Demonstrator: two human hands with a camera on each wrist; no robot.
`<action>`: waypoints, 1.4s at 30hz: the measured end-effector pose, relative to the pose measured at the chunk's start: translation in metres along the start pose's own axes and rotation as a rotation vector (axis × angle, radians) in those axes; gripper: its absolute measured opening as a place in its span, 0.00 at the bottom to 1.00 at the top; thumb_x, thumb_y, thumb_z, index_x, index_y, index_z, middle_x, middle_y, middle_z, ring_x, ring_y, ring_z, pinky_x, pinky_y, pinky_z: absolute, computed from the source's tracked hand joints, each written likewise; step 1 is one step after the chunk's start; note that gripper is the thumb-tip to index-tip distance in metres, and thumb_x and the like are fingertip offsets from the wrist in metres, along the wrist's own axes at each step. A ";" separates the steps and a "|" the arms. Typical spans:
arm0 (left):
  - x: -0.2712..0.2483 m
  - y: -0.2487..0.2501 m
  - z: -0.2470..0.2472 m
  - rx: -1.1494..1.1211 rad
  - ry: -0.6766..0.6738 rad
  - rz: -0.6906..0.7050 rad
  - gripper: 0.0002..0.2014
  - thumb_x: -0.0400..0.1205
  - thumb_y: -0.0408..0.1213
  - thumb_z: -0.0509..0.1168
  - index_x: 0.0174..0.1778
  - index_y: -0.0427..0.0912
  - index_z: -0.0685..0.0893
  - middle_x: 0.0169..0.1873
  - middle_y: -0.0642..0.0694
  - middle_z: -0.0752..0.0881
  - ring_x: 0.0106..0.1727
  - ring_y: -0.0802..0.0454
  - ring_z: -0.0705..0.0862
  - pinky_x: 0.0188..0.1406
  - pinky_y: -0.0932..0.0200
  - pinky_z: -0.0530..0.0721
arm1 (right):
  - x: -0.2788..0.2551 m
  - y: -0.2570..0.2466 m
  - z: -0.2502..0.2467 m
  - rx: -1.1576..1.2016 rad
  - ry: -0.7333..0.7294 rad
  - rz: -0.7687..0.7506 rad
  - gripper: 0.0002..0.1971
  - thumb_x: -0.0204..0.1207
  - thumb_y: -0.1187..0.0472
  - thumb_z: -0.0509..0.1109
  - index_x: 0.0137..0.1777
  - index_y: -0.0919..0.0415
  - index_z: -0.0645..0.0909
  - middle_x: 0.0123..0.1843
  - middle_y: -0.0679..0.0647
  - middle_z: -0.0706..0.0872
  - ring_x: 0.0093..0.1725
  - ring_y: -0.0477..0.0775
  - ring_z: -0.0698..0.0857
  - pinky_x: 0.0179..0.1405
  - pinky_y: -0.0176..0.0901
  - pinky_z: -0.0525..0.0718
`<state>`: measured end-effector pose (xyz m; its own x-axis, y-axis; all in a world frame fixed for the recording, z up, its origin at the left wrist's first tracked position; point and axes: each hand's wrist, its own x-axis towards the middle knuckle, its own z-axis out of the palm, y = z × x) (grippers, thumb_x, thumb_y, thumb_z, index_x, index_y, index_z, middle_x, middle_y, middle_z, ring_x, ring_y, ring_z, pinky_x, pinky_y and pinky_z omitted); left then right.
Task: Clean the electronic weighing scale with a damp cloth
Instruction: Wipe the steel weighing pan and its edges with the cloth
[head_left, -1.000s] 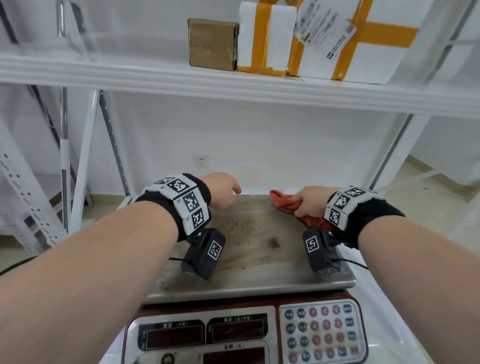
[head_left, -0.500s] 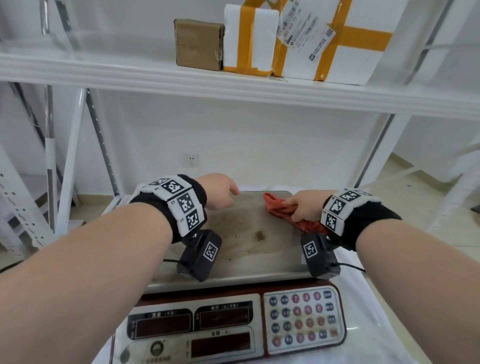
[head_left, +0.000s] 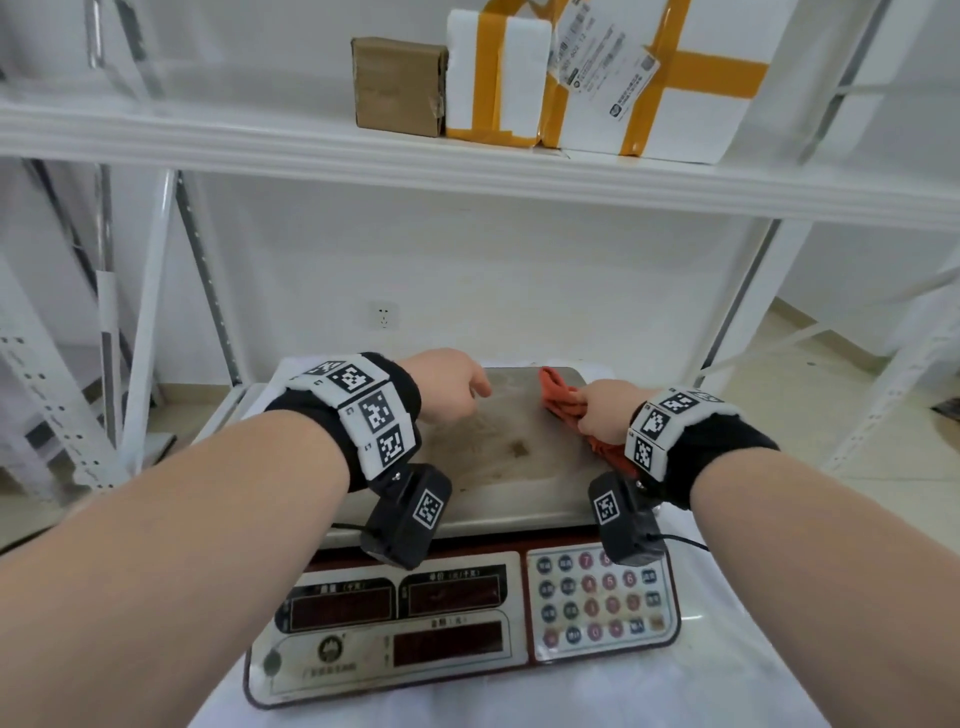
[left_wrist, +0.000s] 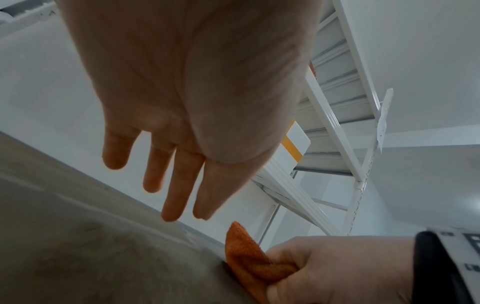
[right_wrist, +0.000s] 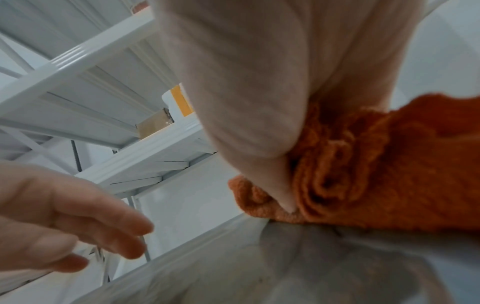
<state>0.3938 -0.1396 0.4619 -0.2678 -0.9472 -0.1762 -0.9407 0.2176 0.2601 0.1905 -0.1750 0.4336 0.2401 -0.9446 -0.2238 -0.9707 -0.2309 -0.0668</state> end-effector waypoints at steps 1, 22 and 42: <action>-0.004 -0.001 0.000 -0.005 0.003 -0.003 0.21 0.83 0.31 0.56 0.73 0.46 0.76 0.68 0.48 0.81 0.69 0.50 0.78 0.69 0.58 0.73 | 0.004 0.000 0.004 -0.021 0.013 0.011 0.21 0.79 0.58 0.61 0.72 0.53 0.76 0.66 0.55 0.83 0.63 0.57 0.84 0.55 0.44 0.82; -0.042 0.037 0.035 0.142 -0.140 0.323 0.20 0.81 0.31 0.58 0.66 0.53 0.83 0.65 0.51 0.83 0.65 0.52 0.79 0.67 0.58 0.75 | -0.041 -0.001 0.022 0.243 -0.013 -0.215 0.28 0.80 0.74 0.57 0.76 0.48 0.70 0.76 0.41 0.72 0.78 0.42 0.67 0.66 0.22 0.59; -0.052 0.031 0.059 0.174 -0.070 0.334 0.21 0.82 0.35 0.59 0.71 0.50 0.78 0.68 0.52 0.81 0.71 0.48 0.73 0.74 0.51 0.70 | -0.040 0.011 0.049 0.174 0.155 -0.061 0.33 0.76 0.65 0.55 0.78 0.35 0.63 0.79 0.43 0.69 0.73 0.53 0.76 0.69 0.46 0.75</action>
<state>0.3660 -0.0693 0.4234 -0.5737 -0.8001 -0.1753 -0.8188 0.5540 0.1507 0.1710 -0.1281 0.3946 0.2802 -0.9579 -0.0631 -0.9346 -0.2573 -0.2455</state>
